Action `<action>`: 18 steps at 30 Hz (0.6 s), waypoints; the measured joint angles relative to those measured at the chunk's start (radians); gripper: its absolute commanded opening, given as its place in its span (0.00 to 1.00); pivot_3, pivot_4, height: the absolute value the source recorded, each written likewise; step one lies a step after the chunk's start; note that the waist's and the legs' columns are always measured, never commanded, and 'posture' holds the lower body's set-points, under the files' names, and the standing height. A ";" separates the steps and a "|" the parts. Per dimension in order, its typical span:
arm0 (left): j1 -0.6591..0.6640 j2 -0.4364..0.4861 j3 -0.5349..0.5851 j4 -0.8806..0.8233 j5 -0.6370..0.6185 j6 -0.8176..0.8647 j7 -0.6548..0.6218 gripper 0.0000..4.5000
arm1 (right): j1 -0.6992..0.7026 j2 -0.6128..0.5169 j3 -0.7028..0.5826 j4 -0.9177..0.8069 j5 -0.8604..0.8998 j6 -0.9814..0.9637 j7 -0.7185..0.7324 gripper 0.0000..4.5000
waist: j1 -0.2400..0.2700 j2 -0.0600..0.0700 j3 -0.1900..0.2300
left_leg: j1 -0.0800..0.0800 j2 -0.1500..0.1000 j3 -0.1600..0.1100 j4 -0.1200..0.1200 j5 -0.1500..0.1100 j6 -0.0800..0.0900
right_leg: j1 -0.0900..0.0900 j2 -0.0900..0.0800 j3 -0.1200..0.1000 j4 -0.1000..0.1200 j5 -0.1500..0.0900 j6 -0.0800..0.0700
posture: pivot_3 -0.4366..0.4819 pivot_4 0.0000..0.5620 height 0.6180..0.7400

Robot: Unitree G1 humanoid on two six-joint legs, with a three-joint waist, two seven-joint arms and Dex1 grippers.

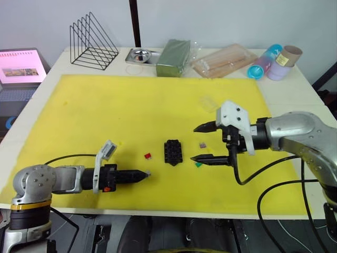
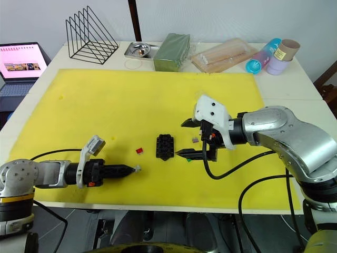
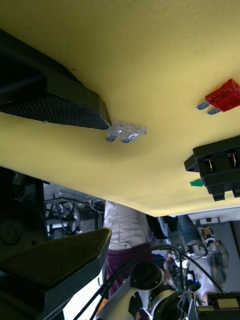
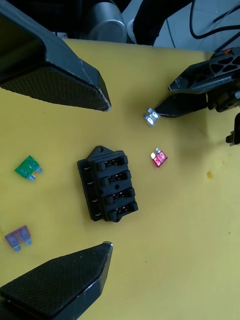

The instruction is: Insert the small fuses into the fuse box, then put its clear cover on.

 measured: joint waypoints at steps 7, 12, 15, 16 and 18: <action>0.000 -0.041 0.012 0.003 0.002 -0.007 0.044 0.74 | 0.000 -0.002 0.000 0.000 0.000 0.001 -0.005 1.00 | 0.001 0.000 0.000 | 0.000 0.000 0.000 0.000 0.000 0.000 | 0.001 0.000 0.000 0.000 0.000 0.000 | 0.48 0.27 1.00; -0.001 -0.056 0.015 0.012 0.002 -0.008 0.058 0.74 | 0.000 -0.003 0.000 0.000 -0.001 0.001 -0.006 1.00 | 0.002 0.000 0.000 | 0.001 -0.001 0.000 0.000 0.000 0.000 | 0.001 -0.001 0.000 0.000 0.000 0.000 | 0.48 0.27 1.00; 0.000 -0.066 0.016 0.014 0.002 -0.016 0.067 0.74 | -0.001 -0.003 0.000 0.000 -0.005 0.001 -0.006 1.00 | 0.003 0.001 -0.001 | 0.001 -0.001 0.000 0.000 0.000 0.000 | 0.002 -0.001 0.000 -0.001 0.000 0.000 | 0.48 0.27 1.00; 0.000 -0.071 0.016 0.015 0.002 -0.018 0.070 0.74 | -0.001 -0.003 0.000 0.000 -0.007 0.001 -0.006 1.00 | 0.003 0.001 -0.001 | 0.001 -0.001 0.000 0.000 0.000 0.000 | 0.002 -0.001 0.000 -0.001 0.000 0.000 | 0.48 0.27 1.00; 0.000 -0.075 0.017 0.019 0.002 -0.021 0.073 0.74 | -0.001 -0.002 0.000 0.000 -0.008 0.001 -0.006 1.00 | 0.004 0.001 -0.001 | 0.001 -0.001 0.000 0.000 0.000 0.000 | 0.002 -0.001 0.000 -0.001 0.000 0.000 | 0.48 0.27 1.00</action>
